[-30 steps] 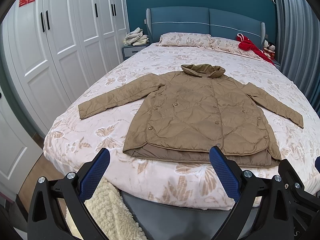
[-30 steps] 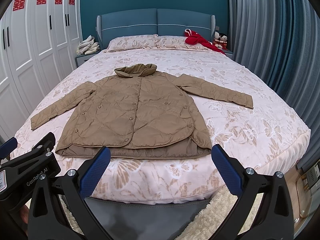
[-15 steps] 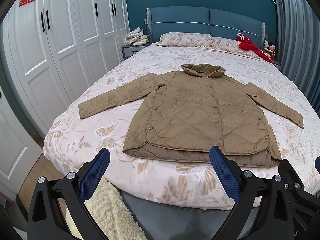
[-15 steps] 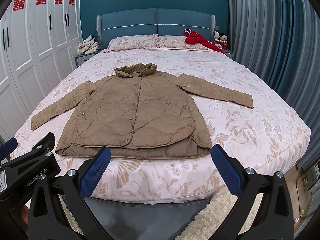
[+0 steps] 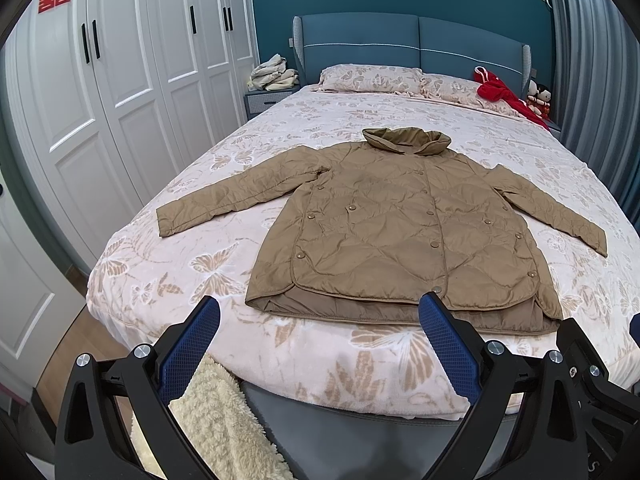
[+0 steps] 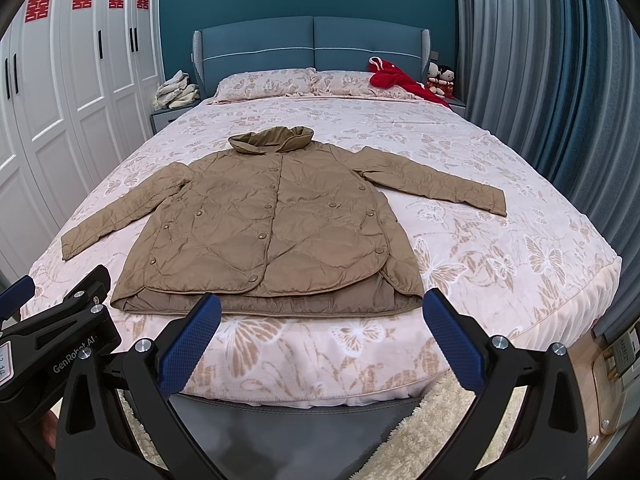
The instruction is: Fold large clothes
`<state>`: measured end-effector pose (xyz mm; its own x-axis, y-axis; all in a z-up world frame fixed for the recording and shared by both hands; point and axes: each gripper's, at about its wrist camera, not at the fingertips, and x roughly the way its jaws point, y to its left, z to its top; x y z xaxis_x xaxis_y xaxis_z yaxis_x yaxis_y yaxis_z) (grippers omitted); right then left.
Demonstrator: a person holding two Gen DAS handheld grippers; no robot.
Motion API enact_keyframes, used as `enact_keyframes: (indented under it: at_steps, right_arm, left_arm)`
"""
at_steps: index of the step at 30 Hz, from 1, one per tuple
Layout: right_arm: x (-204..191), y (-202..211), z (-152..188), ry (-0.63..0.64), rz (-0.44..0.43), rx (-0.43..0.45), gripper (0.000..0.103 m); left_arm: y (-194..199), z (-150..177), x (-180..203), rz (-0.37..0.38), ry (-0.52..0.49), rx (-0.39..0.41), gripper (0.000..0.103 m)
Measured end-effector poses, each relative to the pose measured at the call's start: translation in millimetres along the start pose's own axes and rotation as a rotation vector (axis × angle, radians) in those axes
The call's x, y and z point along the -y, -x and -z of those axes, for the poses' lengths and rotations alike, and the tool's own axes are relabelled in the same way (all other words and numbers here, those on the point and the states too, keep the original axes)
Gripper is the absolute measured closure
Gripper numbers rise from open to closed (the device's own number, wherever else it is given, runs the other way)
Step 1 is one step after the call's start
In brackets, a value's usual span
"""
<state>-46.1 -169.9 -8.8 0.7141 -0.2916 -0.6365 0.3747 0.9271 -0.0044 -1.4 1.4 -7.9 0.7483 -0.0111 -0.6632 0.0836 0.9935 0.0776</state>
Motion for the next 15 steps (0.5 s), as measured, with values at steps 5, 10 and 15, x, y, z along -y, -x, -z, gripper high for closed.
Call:
enact_keyframes:
  at_steps: [5, 10, 15]
  right_arm:
    - [1.1, -0.2, -0.8, -0.001, -0.001, -0.002, 0.005]
    - [2.3, -0.3, -1.9, -0.001, -0.001, -0.002, 0.005]
    - [2.9, -3.7, 3.1, 0.002, -0.005, -0.015, 0.005]
  left_arm:
    - [0.0, 0.2, -0.1, 0.001, 0.001, -0.001, 0.006]
    - [-1.9, 2.4, 0.7, -0.001, 0.001, -0.004, 0.006]
    - [-6.9, 9.3, -0.2, 0.000, 0.006, -0.015, 0.006]
